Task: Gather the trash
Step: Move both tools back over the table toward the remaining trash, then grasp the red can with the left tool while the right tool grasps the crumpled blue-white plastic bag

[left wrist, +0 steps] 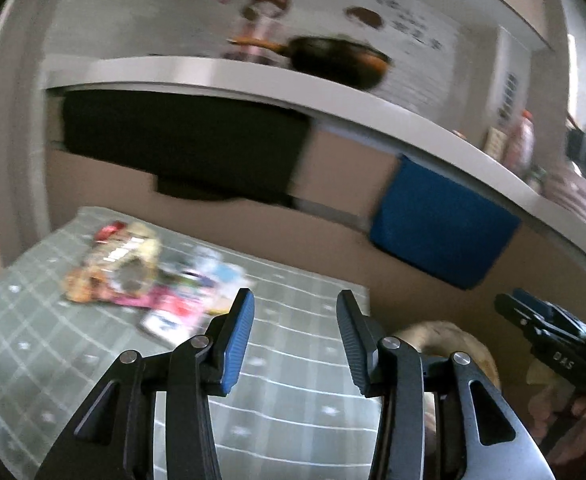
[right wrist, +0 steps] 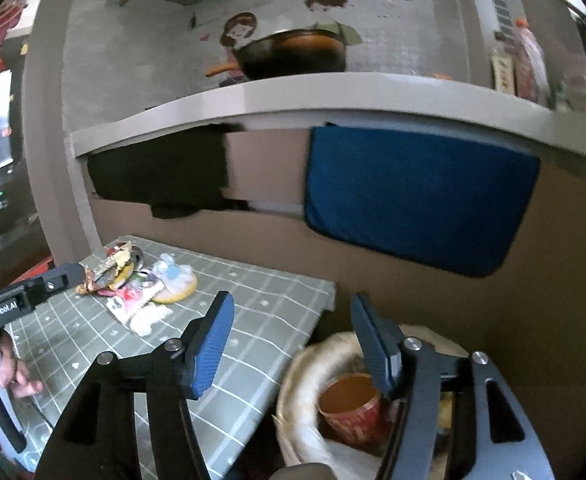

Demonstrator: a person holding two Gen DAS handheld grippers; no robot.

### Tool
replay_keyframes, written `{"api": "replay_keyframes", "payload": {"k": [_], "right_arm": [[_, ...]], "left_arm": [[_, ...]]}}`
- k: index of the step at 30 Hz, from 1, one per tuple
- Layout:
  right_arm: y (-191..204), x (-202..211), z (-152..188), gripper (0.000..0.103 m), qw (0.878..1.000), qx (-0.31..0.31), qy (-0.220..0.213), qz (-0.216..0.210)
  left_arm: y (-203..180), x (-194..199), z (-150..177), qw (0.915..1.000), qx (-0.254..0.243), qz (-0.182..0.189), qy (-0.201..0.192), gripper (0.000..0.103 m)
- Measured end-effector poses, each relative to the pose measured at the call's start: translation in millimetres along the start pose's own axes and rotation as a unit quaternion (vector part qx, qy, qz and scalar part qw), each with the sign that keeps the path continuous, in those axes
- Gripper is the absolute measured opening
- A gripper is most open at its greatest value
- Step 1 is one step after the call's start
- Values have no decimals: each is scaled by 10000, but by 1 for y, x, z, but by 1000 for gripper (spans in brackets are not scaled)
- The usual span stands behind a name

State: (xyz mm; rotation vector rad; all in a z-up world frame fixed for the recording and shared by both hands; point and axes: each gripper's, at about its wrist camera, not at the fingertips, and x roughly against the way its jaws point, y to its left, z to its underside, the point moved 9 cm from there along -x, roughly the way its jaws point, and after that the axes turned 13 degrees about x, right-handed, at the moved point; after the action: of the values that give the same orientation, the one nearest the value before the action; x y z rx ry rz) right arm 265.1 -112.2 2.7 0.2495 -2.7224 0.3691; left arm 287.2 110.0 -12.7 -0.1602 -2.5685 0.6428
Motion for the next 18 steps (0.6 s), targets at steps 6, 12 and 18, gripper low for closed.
{"api": "replay_keyframes", "payload": {"k": [6,12,18], "right_arm": [[47,-19,-30,63,9988,363,-119,-311],[86,-54,-38,63,9961,494,35,-727],[116,-96,-39,63,9924,530,226,-1090]], "left_arm": [[77,4,-31,9968,469,-565,-305,46],[156,-12,-50,9892,1035,-954,-412,48],[197,-71,-56,9886,1317,-704,204,51]]}}
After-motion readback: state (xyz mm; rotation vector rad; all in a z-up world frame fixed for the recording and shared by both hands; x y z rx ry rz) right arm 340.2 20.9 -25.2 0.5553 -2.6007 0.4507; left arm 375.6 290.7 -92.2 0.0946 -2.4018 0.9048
